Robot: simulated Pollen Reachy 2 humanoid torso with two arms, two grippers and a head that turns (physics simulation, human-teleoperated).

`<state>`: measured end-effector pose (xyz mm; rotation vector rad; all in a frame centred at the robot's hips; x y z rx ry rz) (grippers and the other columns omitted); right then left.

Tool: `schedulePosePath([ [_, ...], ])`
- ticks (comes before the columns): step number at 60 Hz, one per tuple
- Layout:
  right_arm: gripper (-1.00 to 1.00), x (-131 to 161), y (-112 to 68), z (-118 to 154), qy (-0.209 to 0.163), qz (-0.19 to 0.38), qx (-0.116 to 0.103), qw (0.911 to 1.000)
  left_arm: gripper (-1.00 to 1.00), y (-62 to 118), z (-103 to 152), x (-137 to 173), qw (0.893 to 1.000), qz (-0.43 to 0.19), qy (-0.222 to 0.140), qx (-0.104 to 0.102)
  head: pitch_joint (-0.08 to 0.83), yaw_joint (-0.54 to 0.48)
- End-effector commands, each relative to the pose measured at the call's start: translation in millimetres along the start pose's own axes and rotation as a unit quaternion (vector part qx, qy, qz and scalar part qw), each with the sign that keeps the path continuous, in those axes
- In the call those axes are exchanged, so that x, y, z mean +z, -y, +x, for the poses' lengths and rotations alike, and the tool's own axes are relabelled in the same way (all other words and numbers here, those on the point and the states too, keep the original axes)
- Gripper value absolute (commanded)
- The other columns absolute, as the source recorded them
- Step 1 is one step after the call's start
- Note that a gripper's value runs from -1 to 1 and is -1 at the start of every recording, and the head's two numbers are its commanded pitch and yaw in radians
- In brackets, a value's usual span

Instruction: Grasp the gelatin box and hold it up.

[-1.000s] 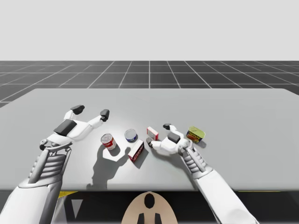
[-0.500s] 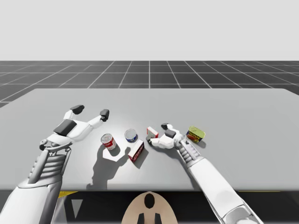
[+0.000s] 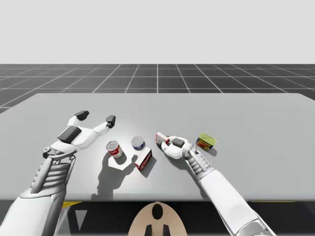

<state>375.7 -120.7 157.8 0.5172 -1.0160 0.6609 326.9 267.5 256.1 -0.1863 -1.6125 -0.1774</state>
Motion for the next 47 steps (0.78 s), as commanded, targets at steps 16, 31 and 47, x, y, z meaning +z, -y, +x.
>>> schedulePosePath([
  [16, 1.00, -4, -27.5, 14, 0.033, 0.033, -0.021, 0.9987, -1.00, 1.0, -3, -1, 1.000, 0.001, -0.002, -0.001, 0.289, -0.01],
  [31, 1.00, 43, -33.7, 86, 0.117, 0.002, 0.024, 0.9928, -1.00, 1.6, -4, -2, 1.000, 0.001, -0.001, -0.010, 0.279, -0.02],
  [47, 1.00, 99, -41.0, 171, 0.244, -0.052, 0.055, 0.9668, -1.00, 2.0, -5, -2, 1.000, 0.002, -0.003, -0.012, 0.270, -0.02],
])
